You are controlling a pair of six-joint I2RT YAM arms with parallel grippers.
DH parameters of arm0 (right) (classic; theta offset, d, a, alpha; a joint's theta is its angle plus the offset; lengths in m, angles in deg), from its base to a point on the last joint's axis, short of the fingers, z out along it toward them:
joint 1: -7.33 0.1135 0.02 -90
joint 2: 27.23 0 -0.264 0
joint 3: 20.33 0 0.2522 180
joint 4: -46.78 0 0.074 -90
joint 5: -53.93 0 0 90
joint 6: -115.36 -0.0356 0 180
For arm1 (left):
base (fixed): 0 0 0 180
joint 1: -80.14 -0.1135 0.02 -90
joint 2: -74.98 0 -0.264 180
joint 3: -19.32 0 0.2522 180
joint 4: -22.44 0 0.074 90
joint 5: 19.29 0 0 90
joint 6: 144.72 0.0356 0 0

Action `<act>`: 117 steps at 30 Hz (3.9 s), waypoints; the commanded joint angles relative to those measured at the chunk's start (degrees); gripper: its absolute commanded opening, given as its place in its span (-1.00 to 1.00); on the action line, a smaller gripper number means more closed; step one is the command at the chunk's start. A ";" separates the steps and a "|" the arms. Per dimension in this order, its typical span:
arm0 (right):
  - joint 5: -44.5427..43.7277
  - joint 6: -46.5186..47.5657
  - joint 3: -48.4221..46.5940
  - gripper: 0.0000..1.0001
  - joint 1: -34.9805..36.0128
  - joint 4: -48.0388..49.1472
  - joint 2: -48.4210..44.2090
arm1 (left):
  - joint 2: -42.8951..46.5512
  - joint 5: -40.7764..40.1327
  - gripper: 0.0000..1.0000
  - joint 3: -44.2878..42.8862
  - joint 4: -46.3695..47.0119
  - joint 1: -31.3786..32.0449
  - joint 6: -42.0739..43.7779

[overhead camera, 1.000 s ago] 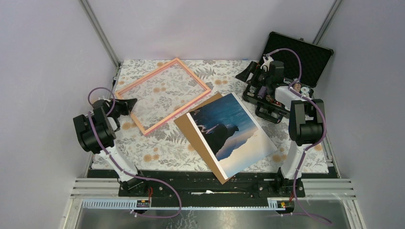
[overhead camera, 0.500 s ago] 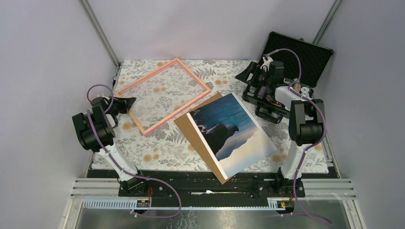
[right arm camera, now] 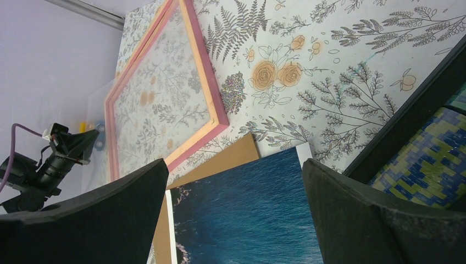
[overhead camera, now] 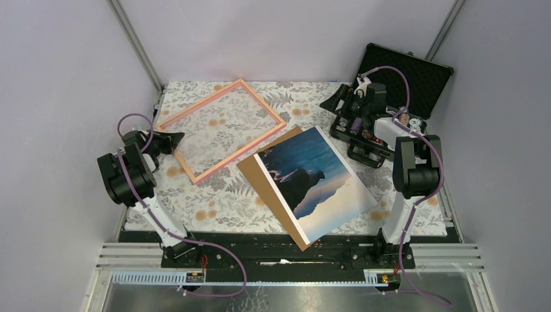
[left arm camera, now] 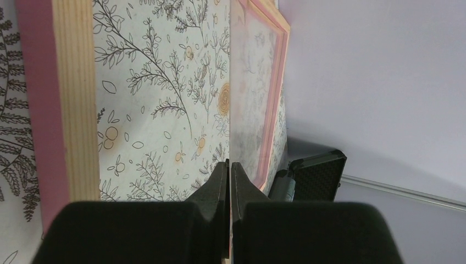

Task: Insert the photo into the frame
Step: Place the photo frame item in the photo frame.

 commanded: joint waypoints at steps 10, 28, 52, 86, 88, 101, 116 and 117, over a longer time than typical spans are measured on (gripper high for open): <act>1.24 0.63 -0.40 0.99 0.13 2.15 -0.31 | 1.19 1.76 -1.00 -4.04 1.67 -0.53 2.22; 1.55 0.92 -0.75 0.99 0.15 1.74 0.25 | 1.59 3.42 -1.00 -6.04 1.41 -0.87 3.00; 1.99 0.75 -0.77 0.99 0.15 1.71 0.46 | 4.29 5.66 -1.00 -4.29 8.42 -0.81 0.46; 2.61 0.60 -0.62 0.99 0.20 1.85 0.49 | 3.43 2.71 -0.22 -4.07 0.24 -0.28 3.42; 2.56 0.63 -0.57 0.99 0.19 1.79 0.40 | 5.09 0.97 -0.05 -5.63 -5.12 -0.26 7.76; 2.89 0.49 -0.71 0.99 0.09 1.72 0.22 | 9.72 -19.41 0.97 -20.23 -40.97 5.64 25.13; 3.52 0.01 -1.19 0.99 0.10 1.89 0.77 | 12.52 -61.65 0.97 -44.11 -72.21 14.15 25.05; 3.59 -0.04 -1.30 0.99 0.08 1.95 0.83 | 13.80 -62.16 0.97 -43.88 -72.17 14.13 24.58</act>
